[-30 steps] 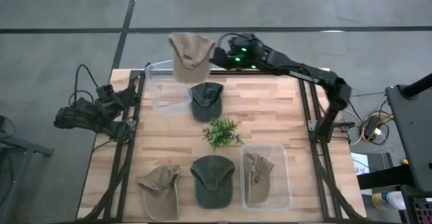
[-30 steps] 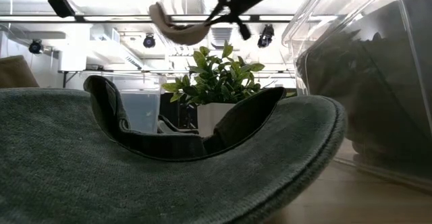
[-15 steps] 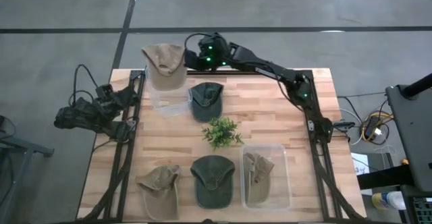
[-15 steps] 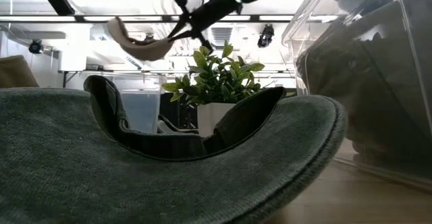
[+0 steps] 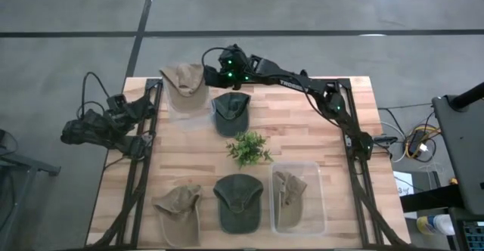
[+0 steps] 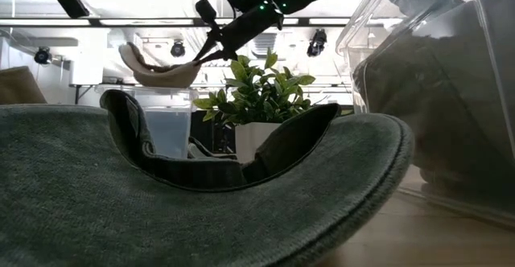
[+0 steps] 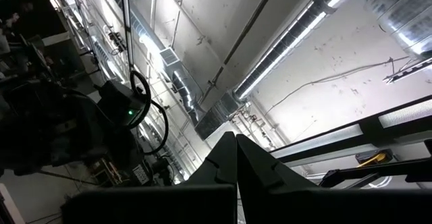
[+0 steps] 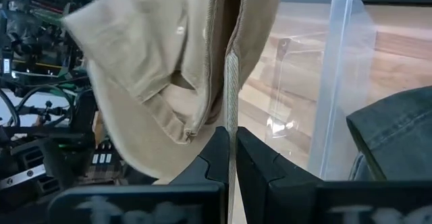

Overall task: Pick & Place hat
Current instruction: Put the top brown cap into the top transparent bin, then put the brown cap into the top transparent bin

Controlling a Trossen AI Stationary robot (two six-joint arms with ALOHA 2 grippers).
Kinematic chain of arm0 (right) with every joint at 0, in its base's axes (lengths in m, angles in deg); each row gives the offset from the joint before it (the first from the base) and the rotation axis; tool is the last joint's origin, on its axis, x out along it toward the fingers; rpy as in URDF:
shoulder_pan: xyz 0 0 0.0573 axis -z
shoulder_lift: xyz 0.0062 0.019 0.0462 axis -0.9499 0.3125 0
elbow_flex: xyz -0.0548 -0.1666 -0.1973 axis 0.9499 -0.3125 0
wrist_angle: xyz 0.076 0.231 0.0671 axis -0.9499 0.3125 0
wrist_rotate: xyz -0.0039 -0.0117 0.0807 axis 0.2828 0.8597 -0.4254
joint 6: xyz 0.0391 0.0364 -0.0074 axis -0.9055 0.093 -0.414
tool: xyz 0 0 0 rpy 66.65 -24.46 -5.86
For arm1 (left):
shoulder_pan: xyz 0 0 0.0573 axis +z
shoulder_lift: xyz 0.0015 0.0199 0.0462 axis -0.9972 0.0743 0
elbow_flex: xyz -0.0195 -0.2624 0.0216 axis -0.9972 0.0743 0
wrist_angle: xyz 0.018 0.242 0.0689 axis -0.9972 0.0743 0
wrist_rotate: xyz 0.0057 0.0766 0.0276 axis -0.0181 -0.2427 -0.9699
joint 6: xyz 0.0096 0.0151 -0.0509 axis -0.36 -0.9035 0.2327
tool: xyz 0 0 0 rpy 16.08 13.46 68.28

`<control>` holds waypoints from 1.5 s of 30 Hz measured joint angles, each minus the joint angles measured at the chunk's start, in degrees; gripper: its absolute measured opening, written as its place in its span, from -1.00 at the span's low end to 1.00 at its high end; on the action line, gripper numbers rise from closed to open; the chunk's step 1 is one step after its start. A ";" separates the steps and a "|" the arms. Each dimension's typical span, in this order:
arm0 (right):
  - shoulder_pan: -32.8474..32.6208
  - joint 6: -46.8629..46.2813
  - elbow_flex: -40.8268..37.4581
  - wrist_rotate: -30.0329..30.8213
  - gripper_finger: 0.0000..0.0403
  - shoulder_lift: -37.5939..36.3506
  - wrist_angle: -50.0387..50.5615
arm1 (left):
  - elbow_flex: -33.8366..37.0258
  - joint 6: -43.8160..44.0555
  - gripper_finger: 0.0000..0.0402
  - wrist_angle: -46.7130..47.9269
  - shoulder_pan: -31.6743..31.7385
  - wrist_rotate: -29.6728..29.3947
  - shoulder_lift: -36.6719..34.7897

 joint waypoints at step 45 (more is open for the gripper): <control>-3.72 14.23 1.96 -9.22 0.10 -6.70 0.80 | -0.18 14.94 -0.95 7.94 0.00 4.37 2.07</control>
